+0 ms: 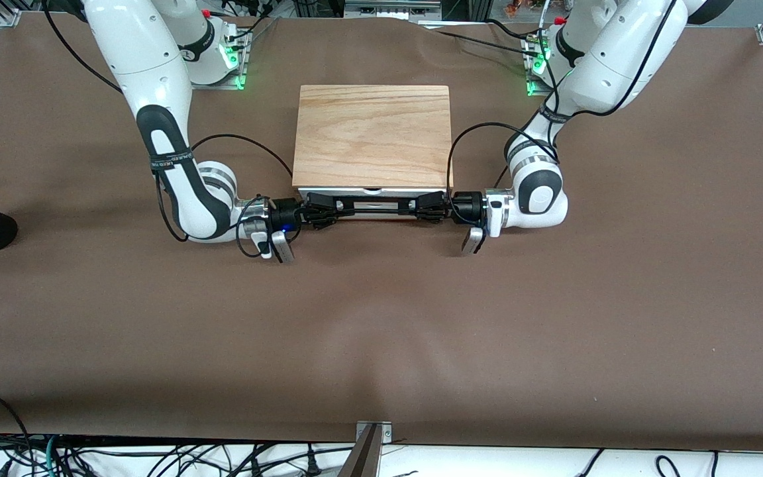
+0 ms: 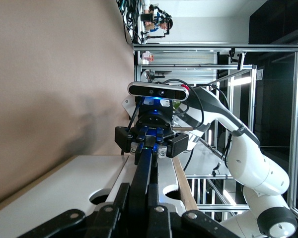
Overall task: Pull top drawer with both arms simultaneously
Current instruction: 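Pull the handle away from the box with both grippers together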
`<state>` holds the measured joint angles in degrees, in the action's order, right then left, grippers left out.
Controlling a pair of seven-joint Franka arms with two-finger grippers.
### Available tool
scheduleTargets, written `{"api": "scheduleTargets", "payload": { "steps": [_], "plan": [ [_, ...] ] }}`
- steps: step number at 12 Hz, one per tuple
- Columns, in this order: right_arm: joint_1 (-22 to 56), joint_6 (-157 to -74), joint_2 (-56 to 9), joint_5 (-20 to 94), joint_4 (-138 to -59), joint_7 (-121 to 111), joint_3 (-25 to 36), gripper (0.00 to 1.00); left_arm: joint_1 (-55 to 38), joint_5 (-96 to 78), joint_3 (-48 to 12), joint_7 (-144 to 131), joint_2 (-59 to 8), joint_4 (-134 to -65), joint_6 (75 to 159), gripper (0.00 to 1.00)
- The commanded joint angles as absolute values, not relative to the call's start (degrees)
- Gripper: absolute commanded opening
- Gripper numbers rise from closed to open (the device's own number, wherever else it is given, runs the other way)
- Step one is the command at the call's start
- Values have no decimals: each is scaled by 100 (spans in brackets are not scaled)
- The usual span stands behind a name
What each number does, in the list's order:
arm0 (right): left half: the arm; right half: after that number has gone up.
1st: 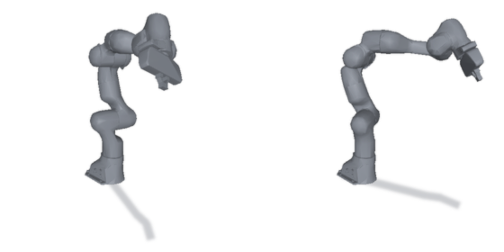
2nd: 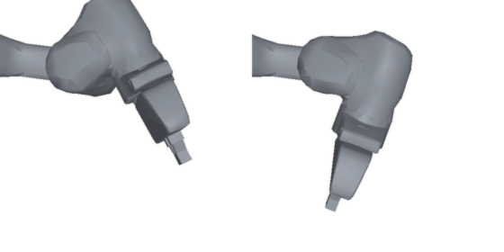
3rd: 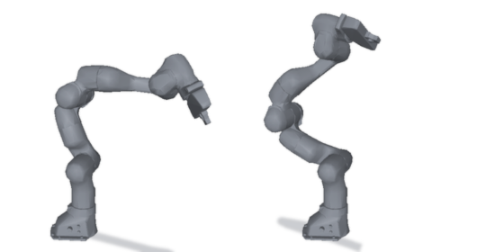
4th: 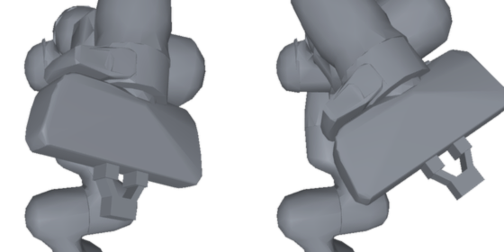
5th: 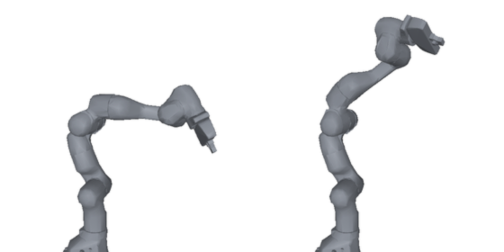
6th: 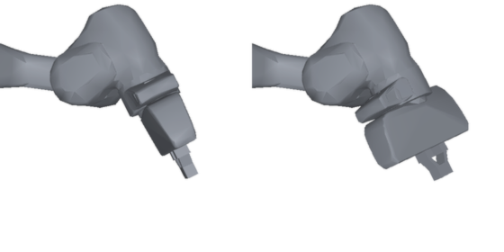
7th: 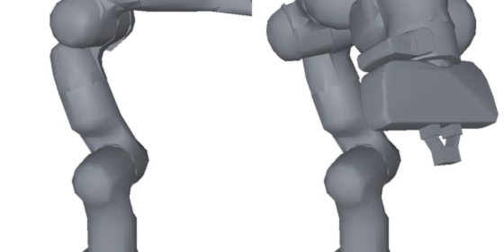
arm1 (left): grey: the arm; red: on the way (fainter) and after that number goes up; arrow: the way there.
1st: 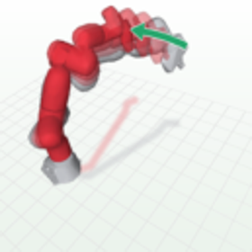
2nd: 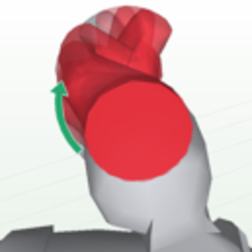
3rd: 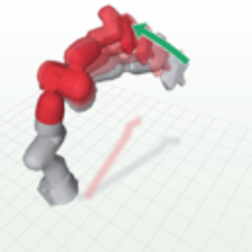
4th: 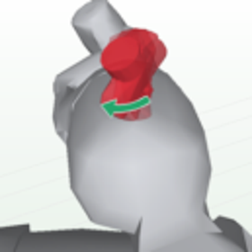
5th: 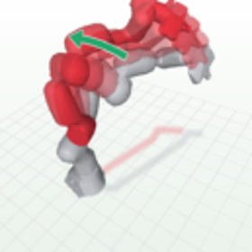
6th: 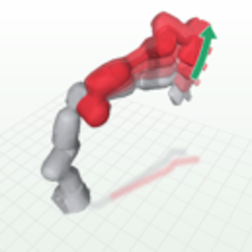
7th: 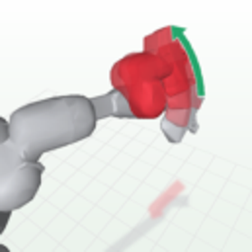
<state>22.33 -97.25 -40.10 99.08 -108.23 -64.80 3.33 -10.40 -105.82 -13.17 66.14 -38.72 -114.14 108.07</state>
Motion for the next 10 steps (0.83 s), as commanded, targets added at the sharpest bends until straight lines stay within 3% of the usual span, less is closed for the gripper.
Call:
{"api": "scheduleTargets", "payload": {
  "steps": [1,10],
  "plan": [
    [2127,-9756,-4078,10072,-10529,-6267,316,11,-1204,-10398,-1327,6312,-4403,-10750,11452,0],
    [1978,-10133,-4421,10090,-9642,-5626,334,11,-1274,-10371,-1143,5661,-4816,-10064,11452,0]
  ]
}}
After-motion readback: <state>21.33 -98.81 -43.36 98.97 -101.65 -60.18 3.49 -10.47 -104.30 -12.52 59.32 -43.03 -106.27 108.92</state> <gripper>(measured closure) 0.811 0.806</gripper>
